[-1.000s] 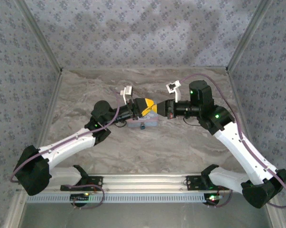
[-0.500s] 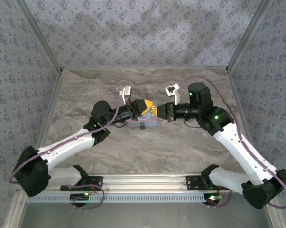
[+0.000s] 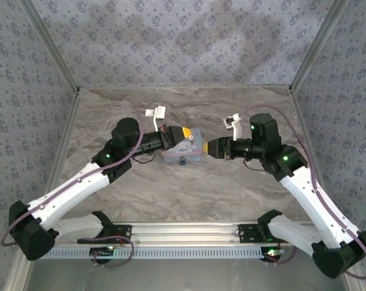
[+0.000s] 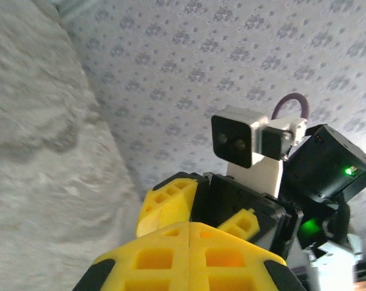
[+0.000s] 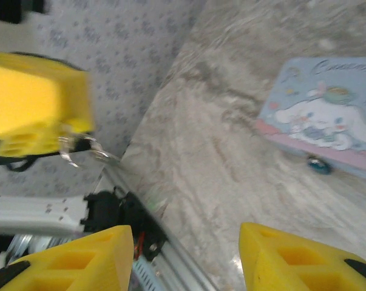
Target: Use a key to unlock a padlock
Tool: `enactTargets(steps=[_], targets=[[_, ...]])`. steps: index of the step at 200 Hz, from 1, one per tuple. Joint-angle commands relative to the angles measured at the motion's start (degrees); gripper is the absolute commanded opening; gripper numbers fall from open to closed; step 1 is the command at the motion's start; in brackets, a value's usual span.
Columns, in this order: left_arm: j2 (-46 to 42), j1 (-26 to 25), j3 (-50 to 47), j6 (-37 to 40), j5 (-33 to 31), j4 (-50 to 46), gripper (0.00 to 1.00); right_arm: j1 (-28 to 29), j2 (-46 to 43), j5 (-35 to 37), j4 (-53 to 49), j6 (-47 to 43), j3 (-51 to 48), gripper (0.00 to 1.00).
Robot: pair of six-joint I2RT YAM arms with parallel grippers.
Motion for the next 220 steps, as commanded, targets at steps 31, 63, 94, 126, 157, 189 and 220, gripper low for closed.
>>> enactTargets(steps=[31, 63, 94, 126, 157, 189, 220], targets=[[2.52, 0.05, 13.30, 23.60, -7.59, -30.91, 0.00, -2.59, -4.55, 13.78, 6.64, 0.40, -7.38, 0.53], [5.84, -0.57, 17.74, 30.17, -10.53, -34.91, 0.00, -3.29, -5.16, 14.92, 12.23, 0.27, -10.79, 0.58], [9.10, -2.00, 22.90, 34.52, -12.96, -37.31, 0.00, -6.25, -1.87, 3.59, 20.91, 6.55, -10.55, 0.56], [9.61, -2.98, 23.80, 34.30, -9.75, -32.07, 0.00, -6.02, -2.48, -1.85, 36.56, 13.58, -14.25, 0.50], [9.49, -3.59, 23.19, 32.94, -6.96, -27.82, 0.00, -5.47, -4.47, -4.73, 48.50, 17.82, -16.40, 0.49], [8.97, -4.05, 21.53, 29.46, -2.36, -21.18, 0.00, -3.84, -5.54, -7.48, 54.14, 18.59, -16.98, 0.49], [8.55, -4.31, 21.07, 27.11, -0.12, -17.21, 0.00, -2.93, -6.07, -9.58, 58.53, 20.12, -17.71, 0.44]])
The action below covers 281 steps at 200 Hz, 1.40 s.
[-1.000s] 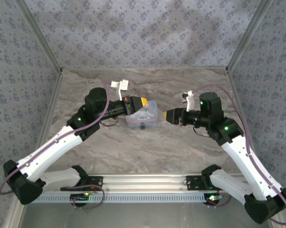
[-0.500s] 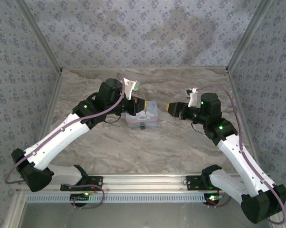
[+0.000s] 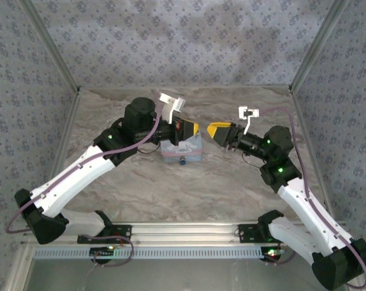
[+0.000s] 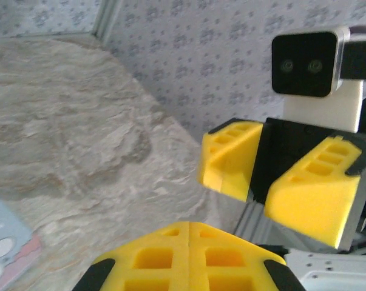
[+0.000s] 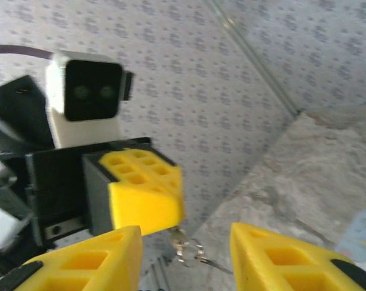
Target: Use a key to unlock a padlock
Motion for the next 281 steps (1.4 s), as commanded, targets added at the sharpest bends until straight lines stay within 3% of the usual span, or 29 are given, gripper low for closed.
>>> enactTargets(steps=[1, 50, 103, 151, 191, 232, 243, 258, 281], targets=[[-1.48, -0.51, -0.55, -2.41, 3.80, 6.20, 0.00, 0.78, -0.85, -3.48, 6.85, 1.94, -0.67, 0.45], [-1.96, -0.71, -1.39, -4.89, 6.23, 9.53, 0.00, 3.13, -0.26, -2.91, 4.98, -0.60, 0.38, 0.50], [-2.56, -1.08, -2.94, -6.40, 6.25, 12.06, 0.00, 5.72, -0.05, -2.04, 1.66, -3.43, 2.38, 0.43], [-3.01, -1.54, -3.76, -7.20, 6.56, 13.14, 0.00, 5.66, 0.19, -0.46, 0.80, -3.89, 2.86, 0.25], [-3.73, -1.71, -4.55, -7.95, 6.61, 14.75, 0.00, 6.15, 1.05, -0.86, -0.41, -5.30, 3.76, 0.00], [-4.18, -1.71, -4.29, -8.07, 6.23, 14.29, 0.00, 6.25, 0.11, 0.08, -2.49, -6.80, 3.30, 0.00], [-4.38, -1.63, -4.24, -8.16, 5.16, 13.69, 0.19, 6.33, -0.32, 0.46, -2.80, -6.99, 3.10, 0.00], [-5.16, -1.30, -4.75, -8.31, 4.16, 13.54, 0.37, 6.29, -0.97, 1.25, -3.26, -7.13, 2.84, 0.00], [-6.47, -1.06, -6.05, -8.74, 3.11, 13.93, 0.42, 6.19, -1.71, 1.82, -3.68, -7.31, 2.68, 0.00]])
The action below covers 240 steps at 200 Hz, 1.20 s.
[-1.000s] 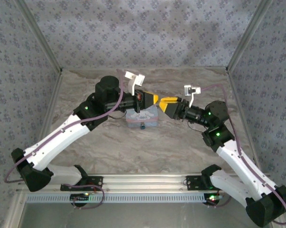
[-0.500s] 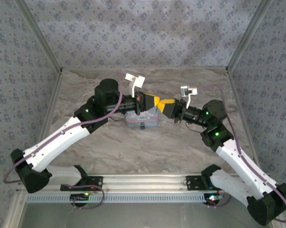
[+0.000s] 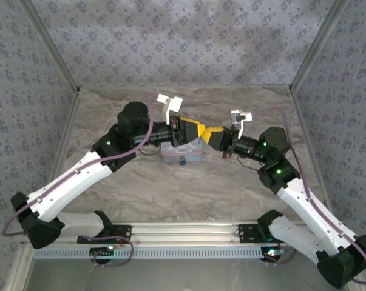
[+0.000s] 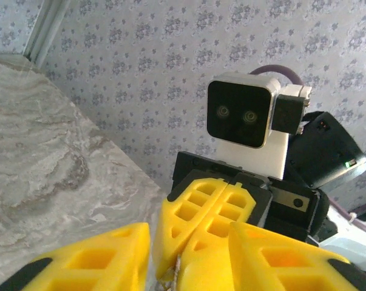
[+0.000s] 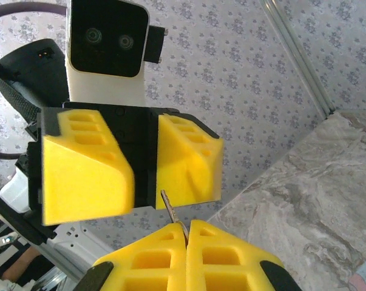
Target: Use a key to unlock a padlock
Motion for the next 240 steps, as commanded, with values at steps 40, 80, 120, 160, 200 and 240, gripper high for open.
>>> enactTargets(steps=[40, 80, 120, 160, 200, 240], targets=[[-3.25, 0.11, -2.10, -1.32, -1.16, 2.06, 0.39, 0.31, -2.12, 1.93, -0.86, -1.01, 0.58, 0.00], [-2.90, 0.18, -2.52, -2.09, -0.29, 3.51, 0.38, 0.39, -2.23, 2.06, 0.28, -0.19, 0.27, 0.00], [-2.27, 0.01, -2.66, -2.78, 0.15, 5.47, 0.25, 0.41, -2.19, 1.49, 1.37, 0.62, 0.08, 0.00], [-0.99, -0.58, -2.11, -2.82, 0.86, 5.77, 0.20, 0.41, -2.23, 1.38, 3.03, 1.78, -0.41, 0.00], [-0.39, -0.75, -1.78, -2.83, 0.88, 5.79, 0.05, 0.41, -1.99, 1.18, 3.07, 1.89, -0.34, 0.00], [-1.00, -0.76, -1.72, -2.04, -0.25, 5.20, 0.00, 0.06, -2.12, 0.88, 1.11, 1.28, -0.07, 0.05]])
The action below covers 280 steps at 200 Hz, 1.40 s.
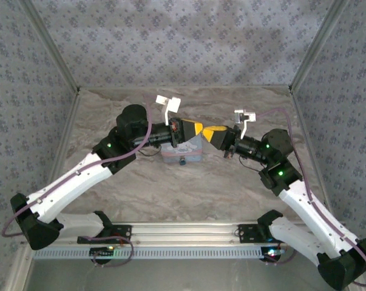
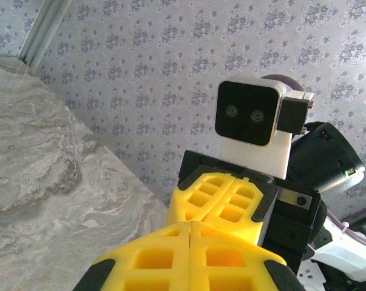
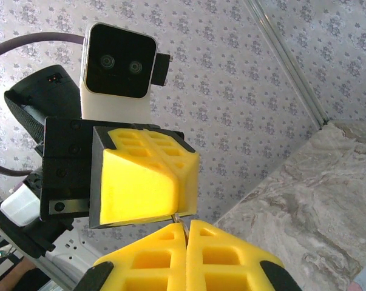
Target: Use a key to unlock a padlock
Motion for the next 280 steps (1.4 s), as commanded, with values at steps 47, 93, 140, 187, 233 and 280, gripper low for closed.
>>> enactTargets(steps=[47, 93, 140, 187, 233, 280], targets=[[-0.36, -0.58, 0.78, 0.18, -0.12, 0.61, 0.00, -0.47, -2.73, 0.15, 0.23, 0.16, 0.09, 0.40], [-0.43, -0.58, 0.37, -0.54, 0.47, 1.81, 0.00, 0.38, -1.16, -0.68, 1.33, 0.47, 0.79, 0.40], [-0.70, -0.67, 0.28, -0.52, 0.30, 1.41, 0.00, 0.87, -0.56, -0.83, 2.03, 0.45, 0.76, 0.30], [-0.53, -0.66, 0.02, -0.69, 0.78, 1.89, 0.00, 1.03, -0.52, -0.08, 0.96, -0.07, 0.72, 0.28], [-0.57, -0.98, -0.07, -0.88, 1.18, 1.92, 0.00, 1.00, -0.58, 0.37, 0.70, -0.17, 0.66, 0.24], [-0.77, -1.17, -0.05, -0.71, 1.62, 1.85, 0.00, 0.96, -0.75, 0.03, 0.36, -0.64, 0.45, 0.00]])
